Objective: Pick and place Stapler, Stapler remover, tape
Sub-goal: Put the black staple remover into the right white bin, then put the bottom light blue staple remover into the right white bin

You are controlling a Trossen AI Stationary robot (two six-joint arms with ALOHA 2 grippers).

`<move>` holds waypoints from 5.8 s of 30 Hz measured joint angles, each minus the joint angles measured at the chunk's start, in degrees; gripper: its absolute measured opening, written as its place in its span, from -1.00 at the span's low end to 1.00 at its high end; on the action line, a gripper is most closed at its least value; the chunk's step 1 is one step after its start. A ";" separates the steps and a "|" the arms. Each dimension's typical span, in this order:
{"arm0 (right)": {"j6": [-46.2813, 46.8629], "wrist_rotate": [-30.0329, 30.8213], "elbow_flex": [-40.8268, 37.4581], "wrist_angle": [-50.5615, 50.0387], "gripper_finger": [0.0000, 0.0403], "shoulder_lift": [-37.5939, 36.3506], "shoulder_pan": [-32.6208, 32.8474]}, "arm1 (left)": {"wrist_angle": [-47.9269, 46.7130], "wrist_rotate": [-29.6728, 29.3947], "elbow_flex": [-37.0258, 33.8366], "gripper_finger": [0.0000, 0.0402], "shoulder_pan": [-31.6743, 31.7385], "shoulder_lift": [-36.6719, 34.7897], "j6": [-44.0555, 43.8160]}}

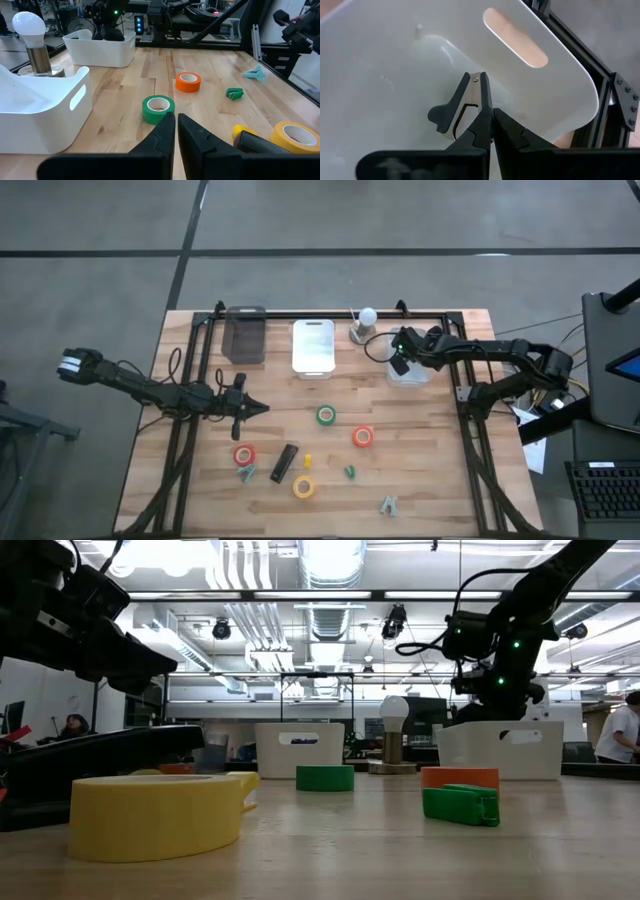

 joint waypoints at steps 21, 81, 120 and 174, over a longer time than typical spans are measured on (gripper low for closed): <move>0.02 -0.23 -0.04 -0.18 -0.22 -4.99 0.32 | 0.00 -0.02 0.01 -0.88 0.00 -0.01 0.00; 11.82 -42.55 -0.04 38.26 -0.25 7.40 60.81 | 0.00 0.00 -0.01 -0.88 0.00 0.01 0.00; 15.08 -46.34 6.91 40.06 -0.46 21.06 67.34 | -0.86 -0.01 -0.01 -0.88 0.00 0.01 0.00; 9.45 -39.02 6.83 39.82 -0.65 21.06 71.17 | -0.84 -0.01 0.01 -0.88 0.00 0.00 0.00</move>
